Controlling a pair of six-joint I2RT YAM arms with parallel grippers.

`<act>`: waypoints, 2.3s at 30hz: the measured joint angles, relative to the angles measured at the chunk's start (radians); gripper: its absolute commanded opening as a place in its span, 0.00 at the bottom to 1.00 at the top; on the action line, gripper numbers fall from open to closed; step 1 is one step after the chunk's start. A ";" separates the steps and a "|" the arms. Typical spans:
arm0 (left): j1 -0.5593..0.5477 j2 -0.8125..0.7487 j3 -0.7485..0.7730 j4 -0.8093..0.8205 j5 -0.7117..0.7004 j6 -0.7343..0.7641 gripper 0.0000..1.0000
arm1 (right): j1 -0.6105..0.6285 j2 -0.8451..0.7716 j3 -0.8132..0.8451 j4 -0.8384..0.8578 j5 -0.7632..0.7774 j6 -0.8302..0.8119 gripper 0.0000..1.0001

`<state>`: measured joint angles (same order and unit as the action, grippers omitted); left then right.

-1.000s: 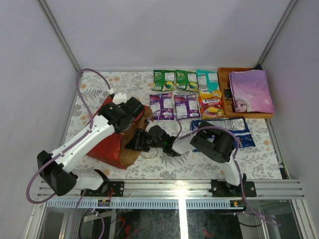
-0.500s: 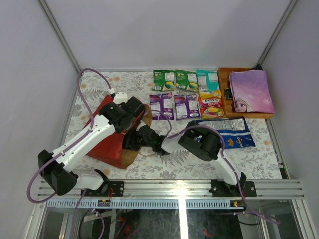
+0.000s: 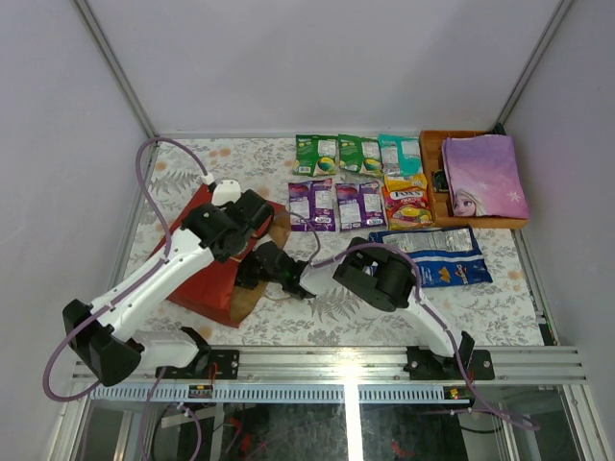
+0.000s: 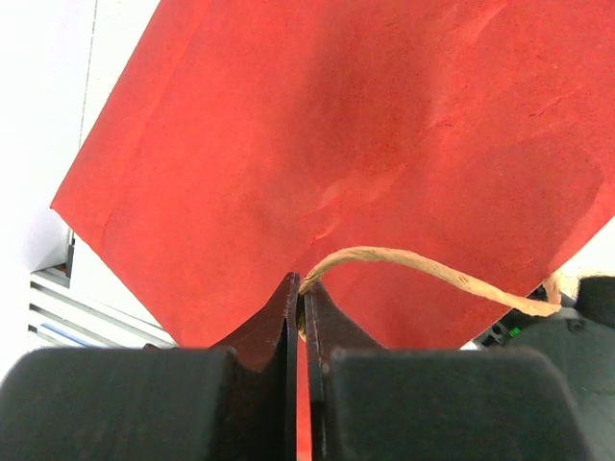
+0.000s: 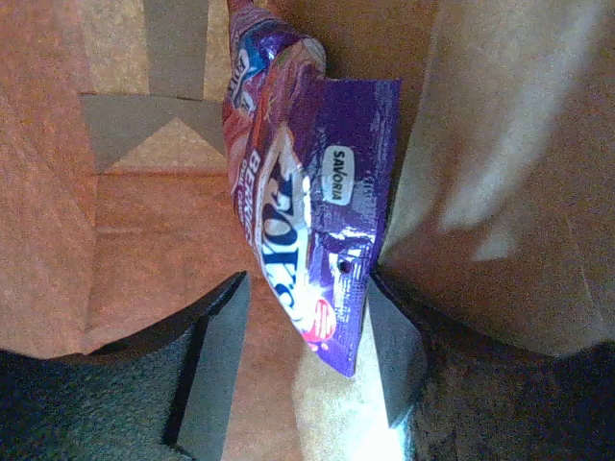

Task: Take the snacks out of the paper bag

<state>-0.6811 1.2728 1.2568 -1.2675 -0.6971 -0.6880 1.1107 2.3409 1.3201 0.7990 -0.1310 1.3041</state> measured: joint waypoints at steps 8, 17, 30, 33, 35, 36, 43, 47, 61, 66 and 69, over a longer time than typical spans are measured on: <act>0.000 -0.058 -0.029 0.003 0.016 -0.027 0.00 | 0.013 0.083 0.071 0.042 0.025 0.031 0.15; 0.018 -0.051 -0.014 0.006 -0.025 -0.039 0.00 | 0.021 -0.078 -0.105 0.041 0.058 -0.124 0.00; 0.180 -0.051 0.084 0.060 -0.250 0.043 0.00 | -0.027 -0.934 -0.390 -0.261 -0.078 -0.730 0.00; 0.198 -0.062 0.095 0.093 -0.328 0.096 0.00 | -0.117 -1.110 -0.424 -0.336 -0.099 -0.801 0.00; 0.204 -0.081 0.095 0.133 -0.349 0.151 0.00 | -0.181 -1.194 -0.431 -0.399 -0.085 -0.845 0.00; 0.206 -0.095 0.097 0.163 -0.350 0.180 0.00 | -0.204 -1.221 -0.431 -0.425 -0.067 -0.868 0.00; 0.207 -0.175 0.230 0.367 -0.175 0.420 0.00 | -0.315 -1.200 -0.426 -0.513 -0.021 -0.938 0.00; 0.207 -0.167 0.306 0.464 -0.088 0.517 0.00 | -0.383 -1.147 -0.444 -0.535 -0.044 -0.934 0.00; 0.384 0.084 0.341 0.596 -0.318 0.603 0.00 | -0.421 -1.149 -0.477 -0.536 -0.026 -0.960 0.00; 0.465 0.069 0.293 0.574 -0.355 0.473 0.00 | -0.421 -1.116 -0.474 -0.529 -0.027 -0.964 0.00; 0.494 0.036 0.213 0.570 -0.377 0.387 0.00 | -0.421 -1.077 -0.467 -0.526 -0.035 -0.963 0.00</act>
<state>-0.1871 1.3087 1.4696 -0.6971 -1.0737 -0.3012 0.6899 1.2644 0.8532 0.2733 -0.1658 0.3408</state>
